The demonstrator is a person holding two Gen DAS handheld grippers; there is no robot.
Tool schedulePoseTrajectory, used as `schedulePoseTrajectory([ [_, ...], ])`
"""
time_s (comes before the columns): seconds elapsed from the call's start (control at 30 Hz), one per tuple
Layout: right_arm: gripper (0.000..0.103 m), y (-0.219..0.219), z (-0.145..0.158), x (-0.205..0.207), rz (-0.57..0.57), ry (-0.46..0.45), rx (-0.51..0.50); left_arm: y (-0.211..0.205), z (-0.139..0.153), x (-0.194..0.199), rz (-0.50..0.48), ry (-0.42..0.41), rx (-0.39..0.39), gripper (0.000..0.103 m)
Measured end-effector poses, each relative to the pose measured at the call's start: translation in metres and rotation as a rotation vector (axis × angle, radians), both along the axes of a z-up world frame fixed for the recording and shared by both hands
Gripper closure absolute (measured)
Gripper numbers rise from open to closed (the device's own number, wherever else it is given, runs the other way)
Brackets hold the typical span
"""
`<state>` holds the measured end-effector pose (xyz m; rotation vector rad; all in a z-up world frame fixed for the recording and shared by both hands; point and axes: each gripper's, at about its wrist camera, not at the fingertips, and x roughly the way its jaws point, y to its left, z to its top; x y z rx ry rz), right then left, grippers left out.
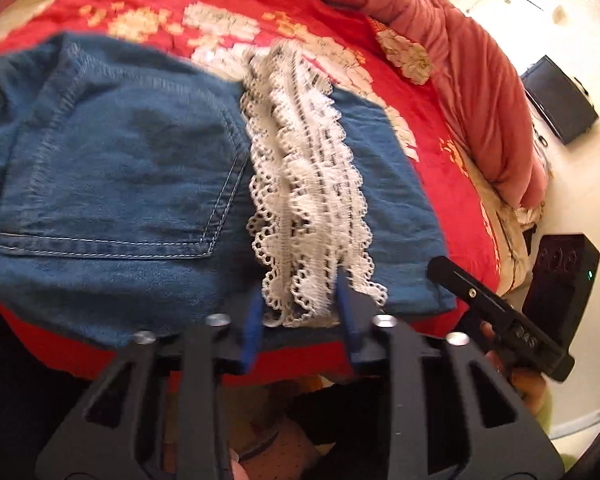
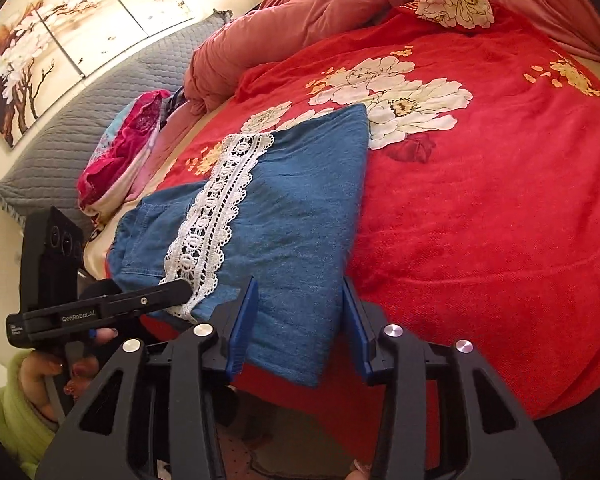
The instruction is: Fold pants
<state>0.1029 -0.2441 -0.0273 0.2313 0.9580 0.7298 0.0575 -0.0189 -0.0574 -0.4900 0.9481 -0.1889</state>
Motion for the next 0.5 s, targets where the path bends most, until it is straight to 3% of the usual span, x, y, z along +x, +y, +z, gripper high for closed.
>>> schedulePoseTrajectory([
  [0.1,0.065,0.001,0.003,-0.002,0.006,-0.015,-0.016,-0.007,0.010,-0.012,-0.036,-0.022,0.098,0.088],
  [0.2,0.066,0.008,0.002,-0.004,0.010,-0.037,-0.077,-0.012,-0.001,-0.016,-0.043,0.002,0.172,0.083],
  [0.5,0.065,0.012,0.005,-0.009,-0.005,-0.070,-0.144,-0.009,-0.003,-0.019,-0.048,0.003,0.182,0.067],
])
